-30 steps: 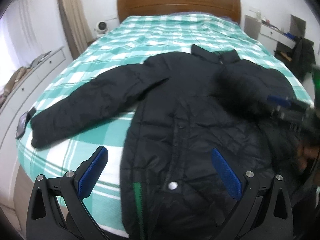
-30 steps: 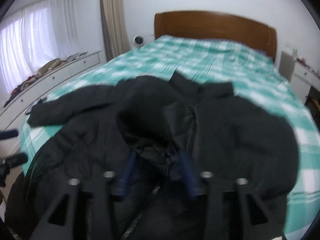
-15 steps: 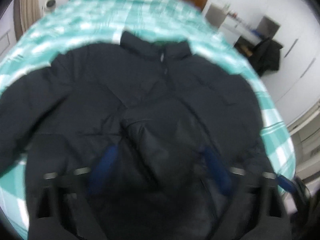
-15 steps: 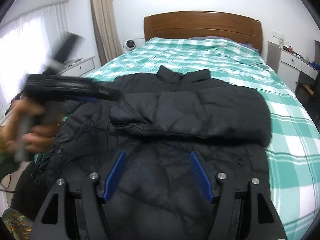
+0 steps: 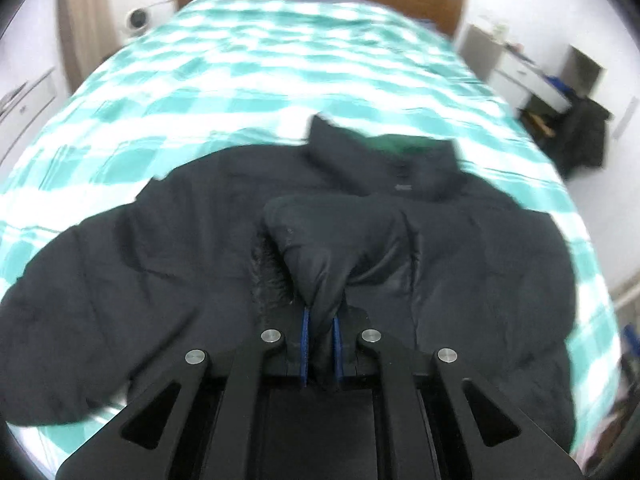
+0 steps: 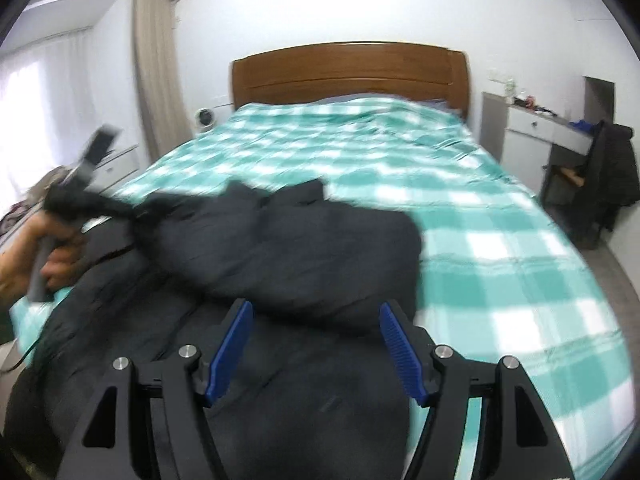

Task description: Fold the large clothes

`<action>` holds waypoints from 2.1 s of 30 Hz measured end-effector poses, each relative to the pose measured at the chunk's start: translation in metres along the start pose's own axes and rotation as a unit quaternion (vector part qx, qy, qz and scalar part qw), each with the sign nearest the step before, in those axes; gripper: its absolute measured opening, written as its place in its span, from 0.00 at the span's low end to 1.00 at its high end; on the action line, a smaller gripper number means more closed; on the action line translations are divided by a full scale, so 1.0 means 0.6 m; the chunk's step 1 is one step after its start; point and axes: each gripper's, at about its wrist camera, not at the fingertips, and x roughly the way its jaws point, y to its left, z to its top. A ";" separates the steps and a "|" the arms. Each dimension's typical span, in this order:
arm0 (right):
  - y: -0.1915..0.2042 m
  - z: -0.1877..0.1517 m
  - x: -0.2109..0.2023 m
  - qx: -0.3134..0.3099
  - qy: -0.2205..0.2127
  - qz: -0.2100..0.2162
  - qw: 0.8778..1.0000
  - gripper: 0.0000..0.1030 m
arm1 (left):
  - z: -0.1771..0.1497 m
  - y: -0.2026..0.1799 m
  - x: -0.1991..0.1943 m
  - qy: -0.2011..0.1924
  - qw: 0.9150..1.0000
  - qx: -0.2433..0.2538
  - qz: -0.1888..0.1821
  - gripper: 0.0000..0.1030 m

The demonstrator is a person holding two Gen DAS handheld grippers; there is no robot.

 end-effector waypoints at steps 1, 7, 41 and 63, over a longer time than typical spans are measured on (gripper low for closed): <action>-0.010 0.012 0.015 0.006 0.003 -0.002 1.000 0.66 | -0.006 0.005 0.012 0.008 1.000 -0.004 0.003 0.08; -0.039 0.073 0.156 0.036 0.057 0.017 0.998 0.66 | -0.038 0.023 0.045 0.020 1.000 -0.010 -0.008 0.16; 0.031 -0.041 0.178 -0.007 0.136 -0.027 0.990 0.73 | -0.113 0.023 -0.025 -0.017 0.996 0.053 0.074 0.80; 0.142 -0.093 -0.002 -0.005 0.074 -0.031 0.997 0.77 | -0.222 0.099 -0.141 -0.041 0.993 0.016 0.114 0.85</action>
